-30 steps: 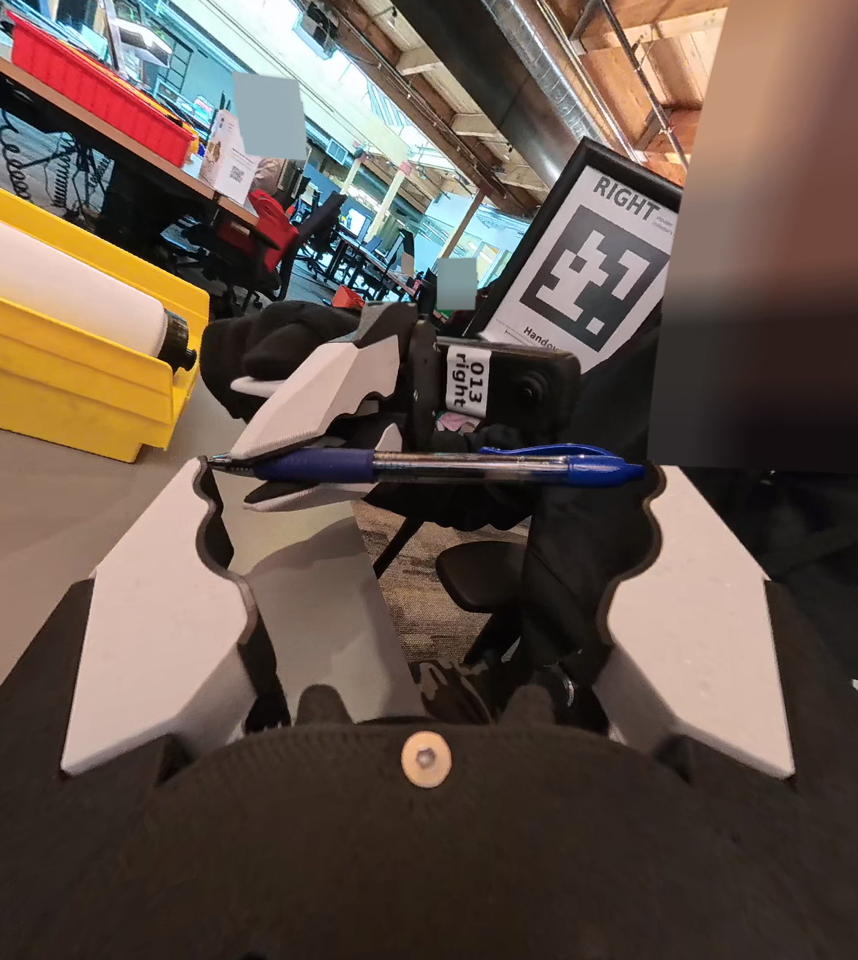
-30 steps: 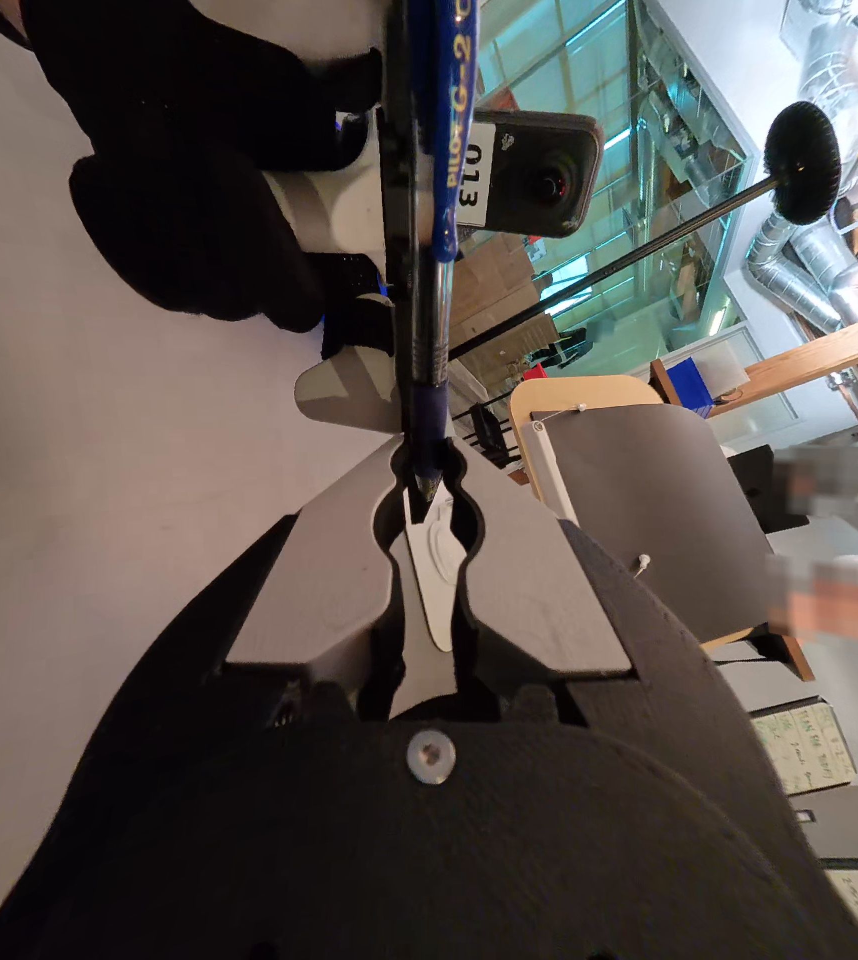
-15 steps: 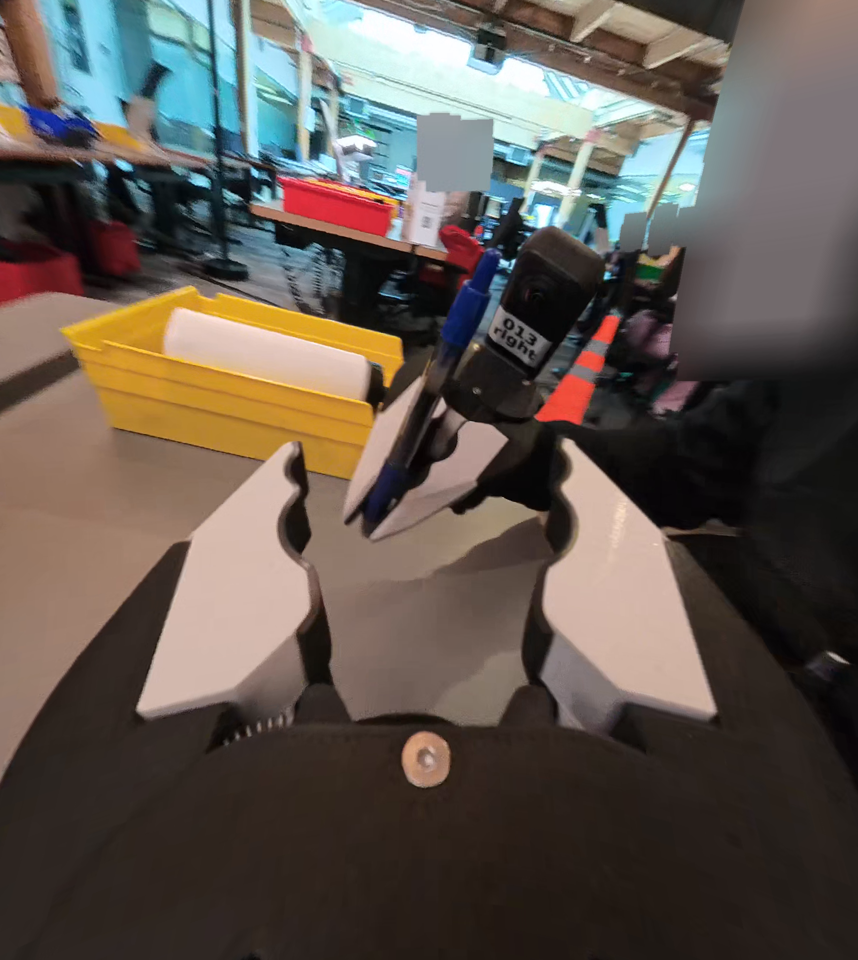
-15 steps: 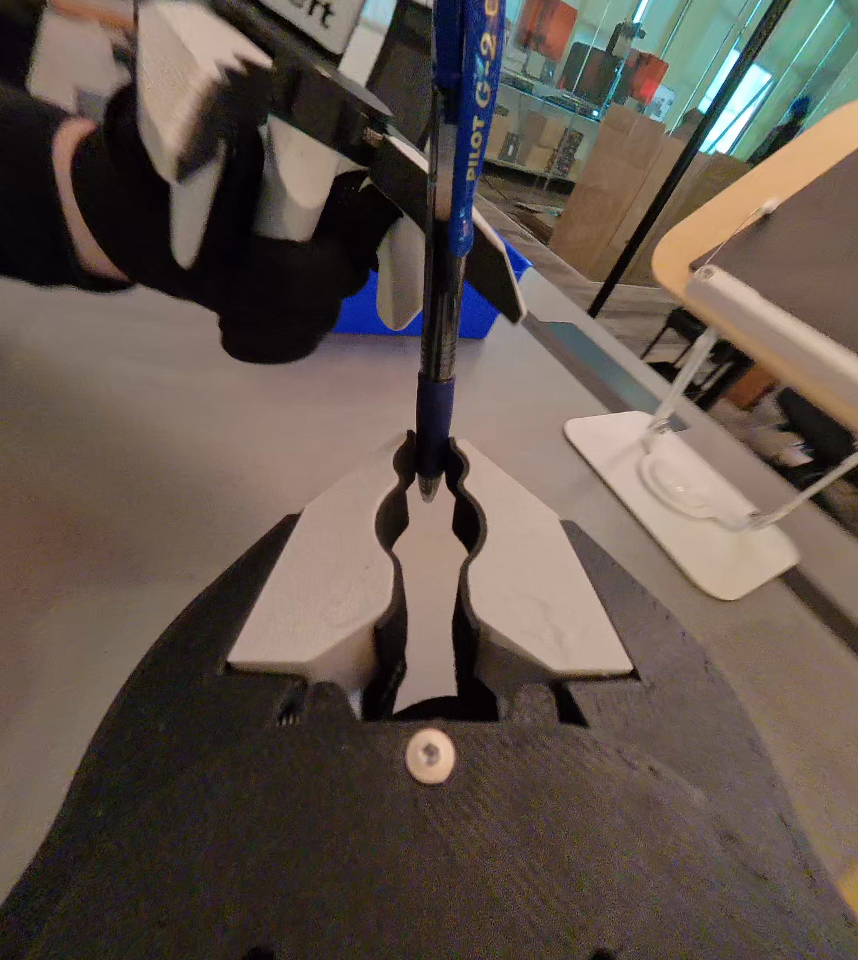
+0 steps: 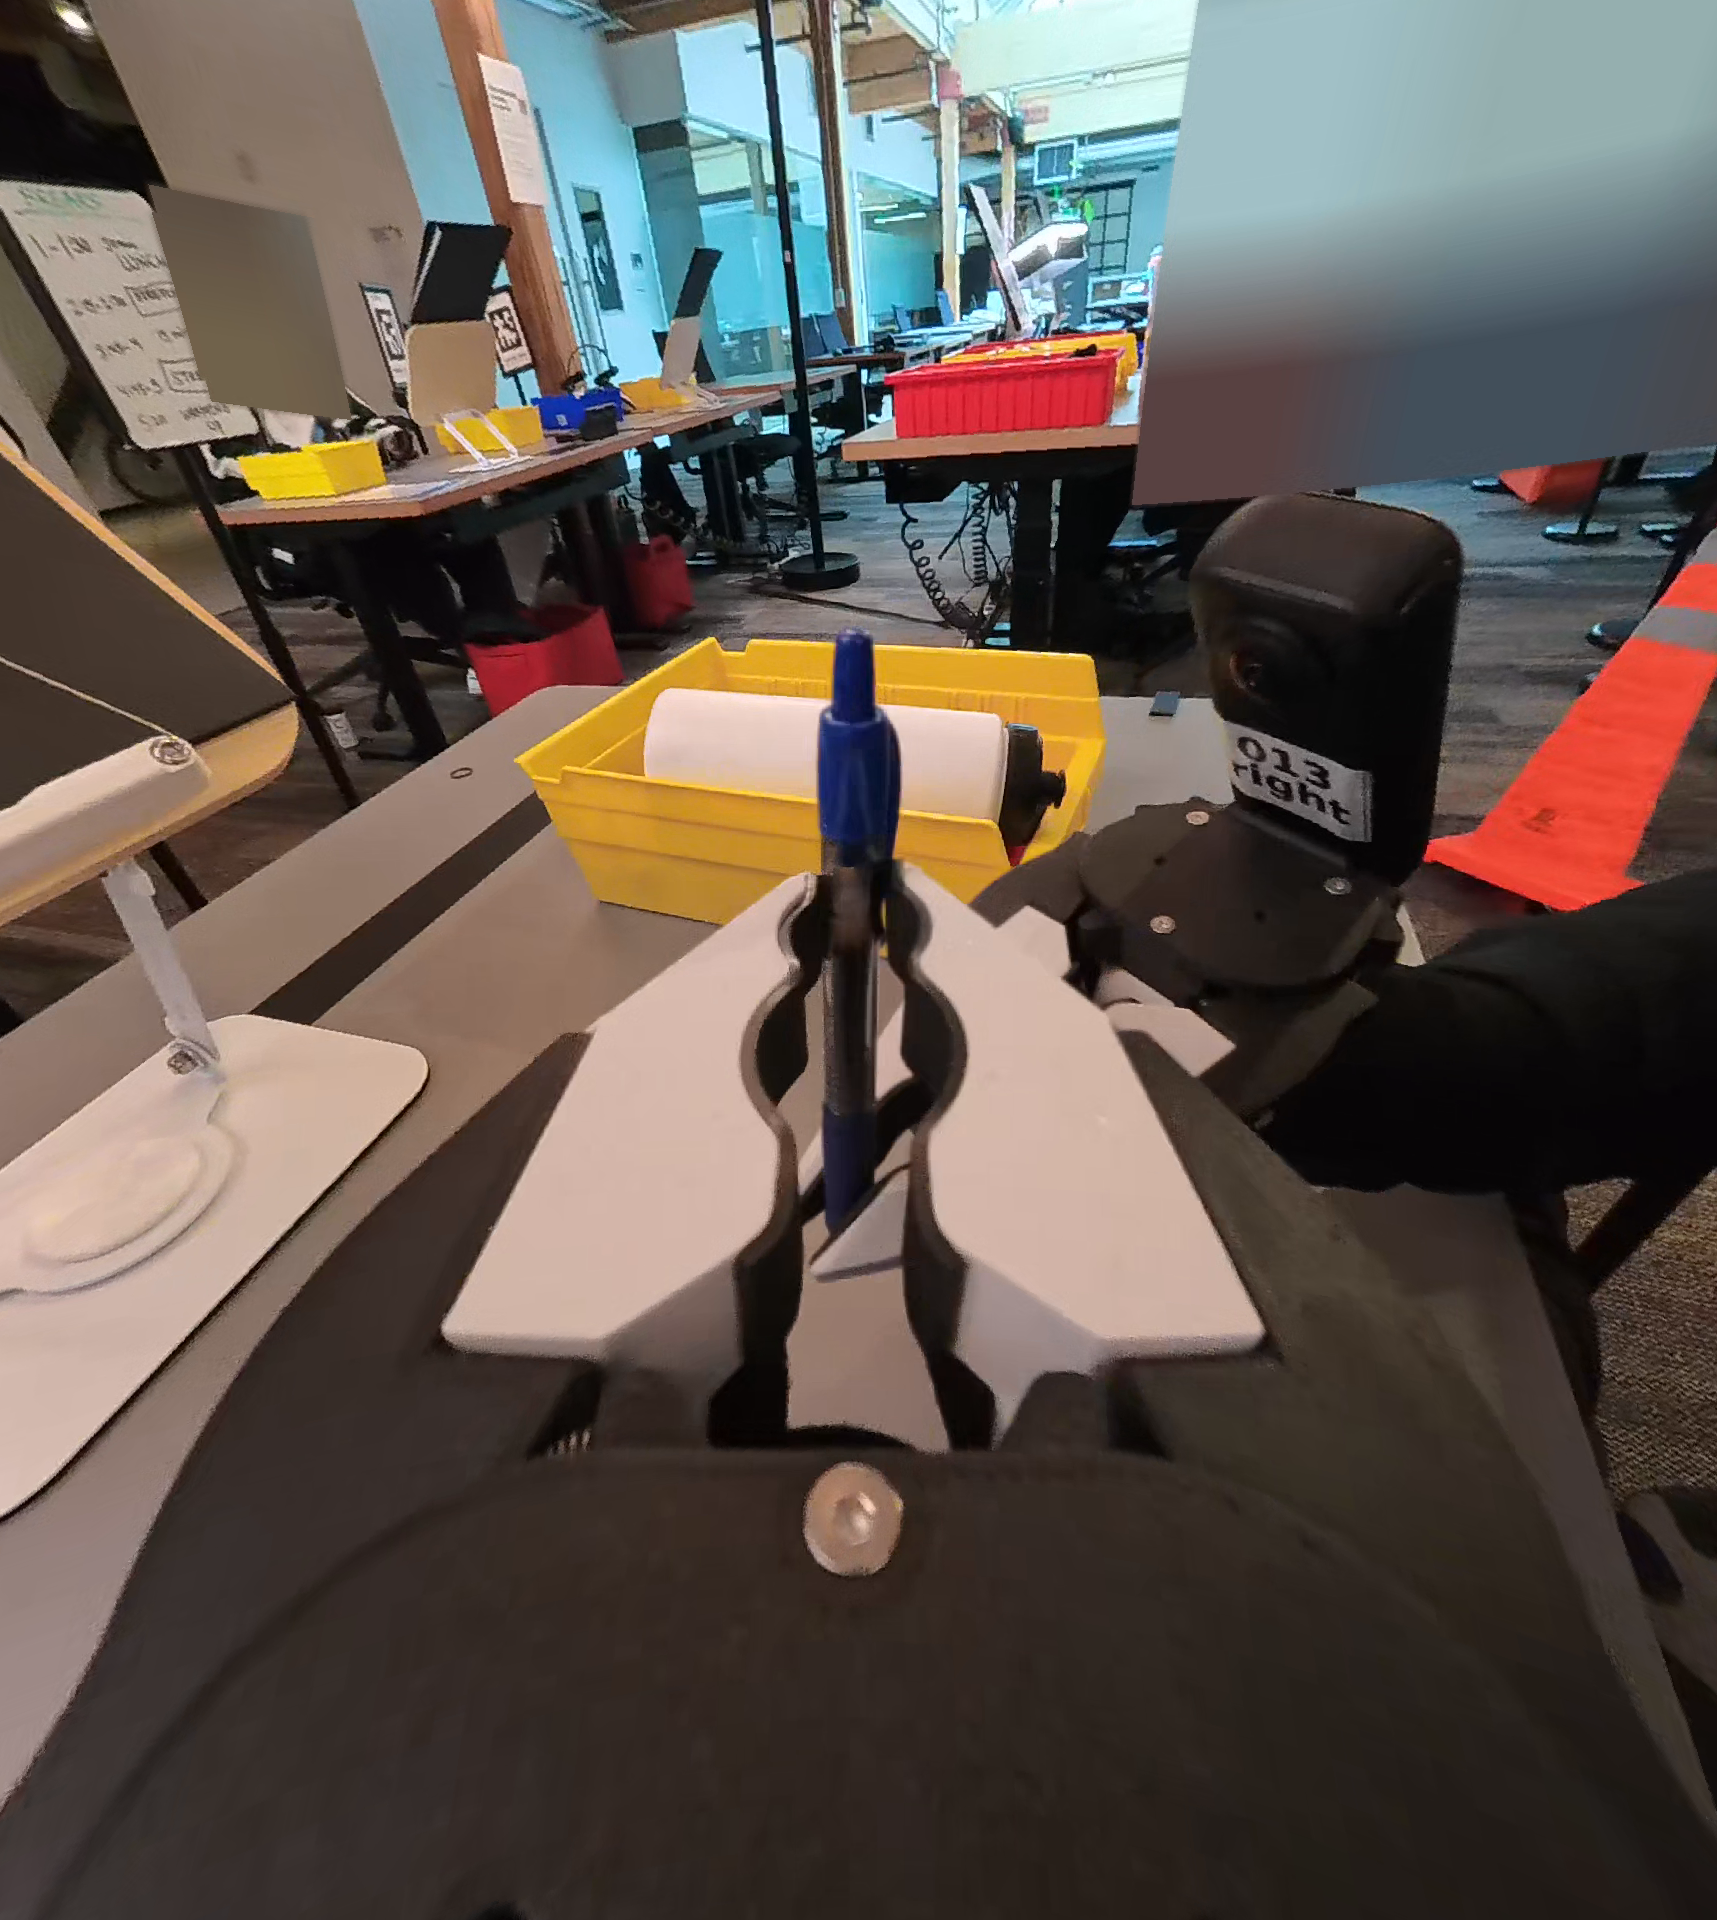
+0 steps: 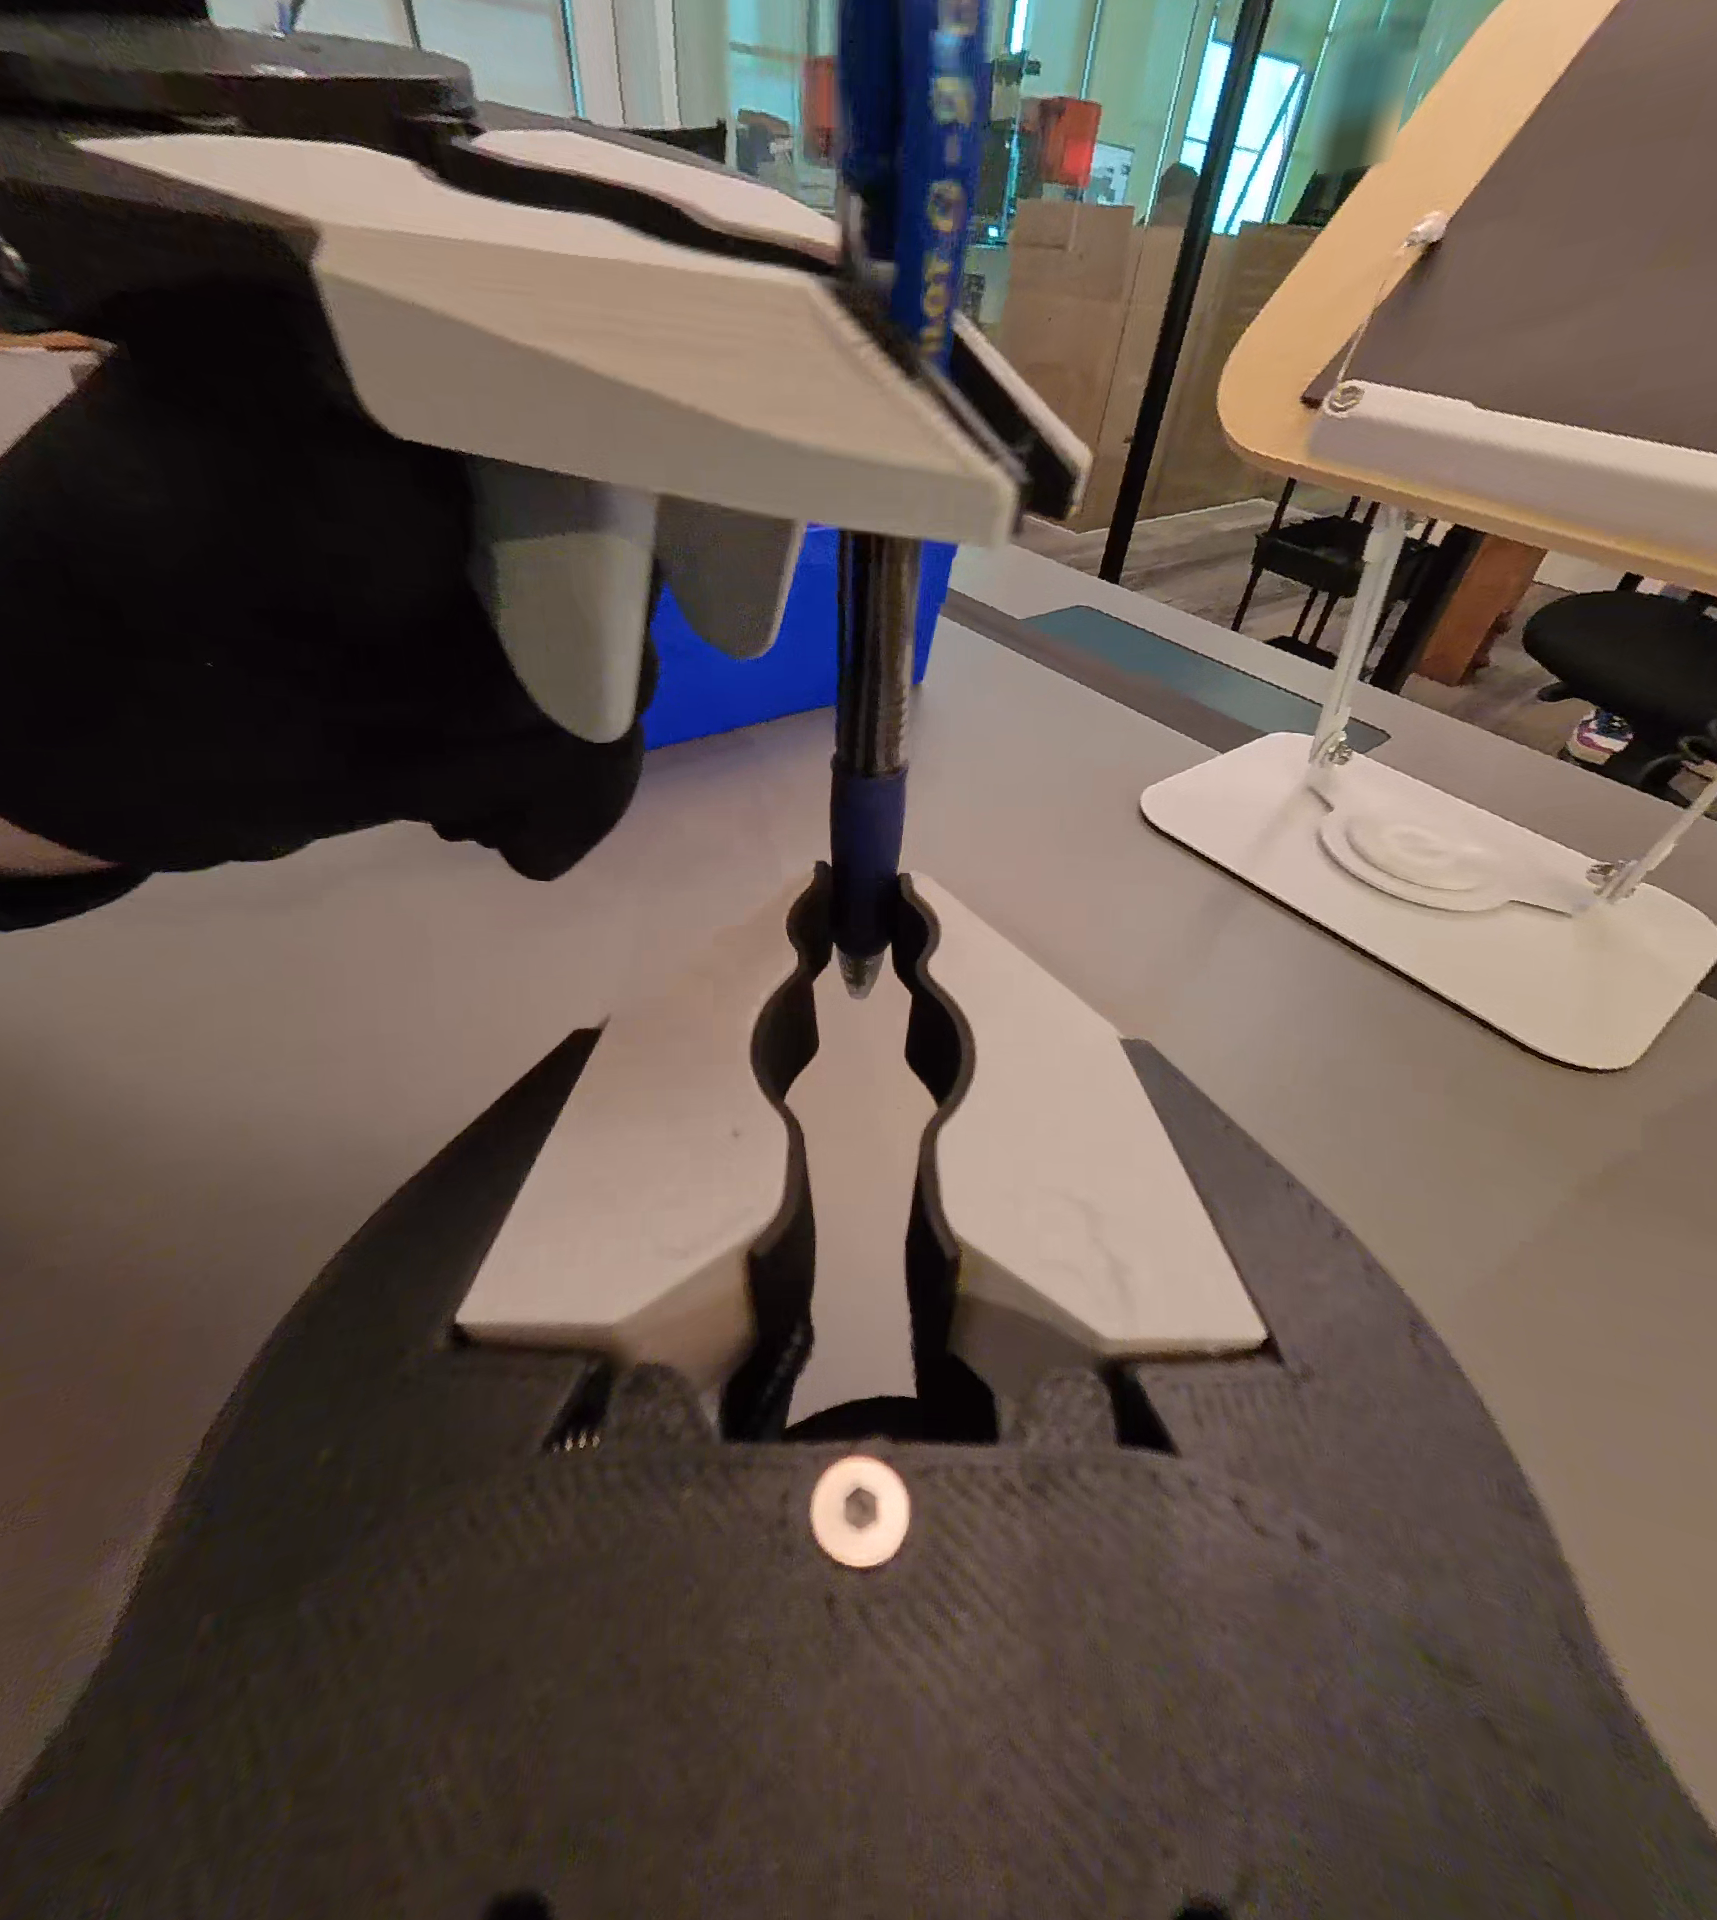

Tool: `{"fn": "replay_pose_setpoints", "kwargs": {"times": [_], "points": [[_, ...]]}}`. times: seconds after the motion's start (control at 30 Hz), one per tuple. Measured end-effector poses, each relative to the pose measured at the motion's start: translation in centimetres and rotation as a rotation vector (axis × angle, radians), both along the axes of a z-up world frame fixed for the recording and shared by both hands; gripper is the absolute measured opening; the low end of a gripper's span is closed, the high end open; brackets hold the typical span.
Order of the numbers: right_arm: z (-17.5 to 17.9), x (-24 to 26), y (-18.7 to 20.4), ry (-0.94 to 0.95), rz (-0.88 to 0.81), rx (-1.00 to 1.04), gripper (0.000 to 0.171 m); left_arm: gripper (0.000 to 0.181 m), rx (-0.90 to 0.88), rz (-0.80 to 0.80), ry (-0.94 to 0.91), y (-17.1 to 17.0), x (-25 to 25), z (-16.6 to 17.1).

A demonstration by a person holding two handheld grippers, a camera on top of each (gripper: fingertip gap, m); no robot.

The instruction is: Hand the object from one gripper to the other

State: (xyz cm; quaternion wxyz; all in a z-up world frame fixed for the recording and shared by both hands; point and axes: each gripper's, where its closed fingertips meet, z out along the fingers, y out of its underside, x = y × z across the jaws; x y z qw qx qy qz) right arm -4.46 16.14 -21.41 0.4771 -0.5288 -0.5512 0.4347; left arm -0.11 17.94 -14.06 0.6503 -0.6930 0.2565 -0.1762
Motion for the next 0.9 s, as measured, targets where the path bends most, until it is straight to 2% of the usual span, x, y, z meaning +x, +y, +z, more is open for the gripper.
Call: {"fn": "replay_pose_setpoints", "kwargs": {"times": [0.1,0.13,0.2,0.27,0.33,0.4,0.5,0.6,0.73,0.9], "points": [[-0.1,-0.1,-0.8,0.01,0.034,-0.001,0.009,0.008,-0.028,-0.03,-0.013,-0.2,0.0,-0.2],[-0.2,-0.1,-1.1,0.005,0.062,0.002,0.018,0.007,-0.046,-0.051,-0.025,-0.3,-0.1,-0.2],[-0.3,0.2,-1.6,0.008,0.106,0.018,0.053,0.007,-0.08,-0.151,-0.072,-1.2,0.4,0.1],[0.3,0.9,-1.9,0.045,0.15,0.04,0.057,0.007,-0.114,-0.271,-0.129,-2.2,0.8,0.6],[1.4,1.8,-2.1,0.093,0.203,0.029,0.058,0.007,-0.151,-0.334,-0.167,-2.7,0.6,0.8],[3.0,2.9,-2.2,0.163,0.279,-0.02,0.057,0.007,-0.218,-0.509,-0.215,-4.3,1.2,0.8],[6.5,5.4,-3.9,0.294,0.517,-0.146,0.05,0.008,-0.242,-0.848,-0.267,-8.8,2.1,1.4],[9.6,7.6,-5.2,0.39,0.706,-0.228,0.046,0.008,-0.305,-1.038,-0.246,-11.5,2.9,0.8],[10.4,8.4,-7.9,0.382,0.907,-0.237,0.041,0.008,-0.387,-1.217,-0.193,-14.1,4.6,-0.3],[8.9,8.7,-12.1,0.292,1.121,-0.189,0.027,0.008,-0.47,-1.328,-0.157,-15.5,6.1,-1.6]]}}
